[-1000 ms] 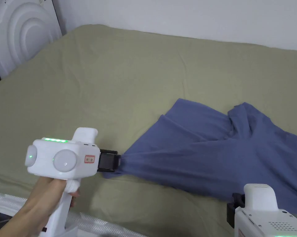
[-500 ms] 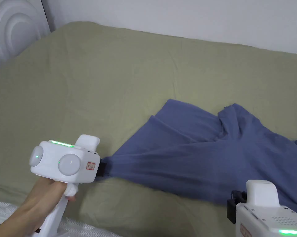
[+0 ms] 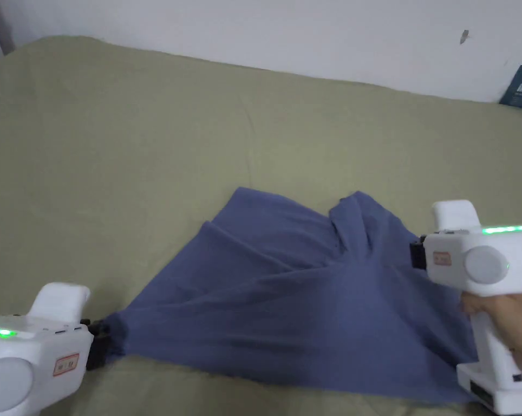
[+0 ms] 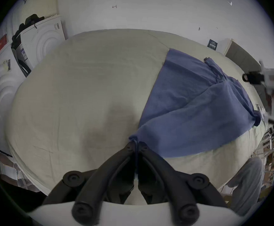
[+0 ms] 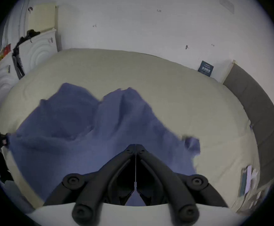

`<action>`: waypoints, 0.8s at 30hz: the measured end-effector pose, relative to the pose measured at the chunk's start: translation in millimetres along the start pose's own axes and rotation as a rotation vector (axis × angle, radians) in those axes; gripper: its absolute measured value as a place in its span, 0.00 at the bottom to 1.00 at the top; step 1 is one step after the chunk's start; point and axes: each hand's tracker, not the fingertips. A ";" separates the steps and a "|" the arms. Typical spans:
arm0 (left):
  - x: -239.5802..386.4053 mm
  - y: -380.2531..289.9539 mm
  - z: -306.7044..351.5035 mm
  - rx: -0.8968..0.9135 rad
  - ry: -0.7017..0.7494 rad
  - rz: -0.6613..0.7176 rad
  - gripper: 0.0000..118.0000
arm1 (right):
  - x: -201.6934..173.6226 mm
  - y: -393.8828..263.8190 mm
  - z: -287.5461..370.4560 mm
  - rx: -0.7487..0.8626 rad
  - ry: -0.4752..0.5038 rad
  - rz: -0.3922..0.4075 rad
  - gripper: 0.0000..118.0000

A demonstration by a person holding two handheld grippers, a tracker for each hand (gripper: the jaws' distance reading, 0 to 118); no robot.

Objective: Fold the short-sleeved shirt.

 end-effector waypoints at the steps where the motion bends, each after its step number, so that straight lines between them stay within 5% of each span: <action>1: -0.1 -1.2 -1.0 0.001 0.000 0.011 0.02 | 8.4 11.6 -15.2 -0.027 0.003 0.029 0.01; 9: 0.4 -1.9 -4.4 0.001 0.002 0.049 0.02 | 50.0 44.1 -77.4 -0.127 0.029 0.037 0.04; 10: 0.2 -1.5 -4.7 0.001 0.004 0.052 0.02 | 54.7 43.9 -82.4 -0.148 0.055 0.014 0.15; 12: 1.5 -0.9 -5.7 -0.004 0.001 0.050 0.02 | 59.1 39.7 -92.8 -0.226 0.114 -0.047 0.88; 13: 1.9 -0.6 -5.7 -0.004 0.003 0.045 0.02 | 59.2 35.1 -99.8 -0.283 0.136 -0.045 1.00; 14: 2.2 -0.4 -6.0 -0.005 0.006 0.042 0.02 | 60.5 33.6 -97.5 -0.294 0.164 -0.030 0.95; 17: 4.1 0.1 -8.0 -0.011 0.008 0.041 0.02 | 54.8 26.5 -113.0 -0.266 0.044 0.026 0.89; 21: 7.1 1.5 -9.3 -0.020 0.015 0.035 0.02 | 60.5 21.3 -120.9 -0.284 0.104 -0.087 0.85; 22: 7.2 1.7 -9.4 -0.023 0.014 0.032 0.02 | 63.5 22.9 -116.0 -0.283 0.117 -0.093 0.77; 24: 6.7 2.5 -10.6 -0.032 0.012 0.028 0.02 | 69.9 27.5 -109.4 -0.273 0.119 -0.104 0.33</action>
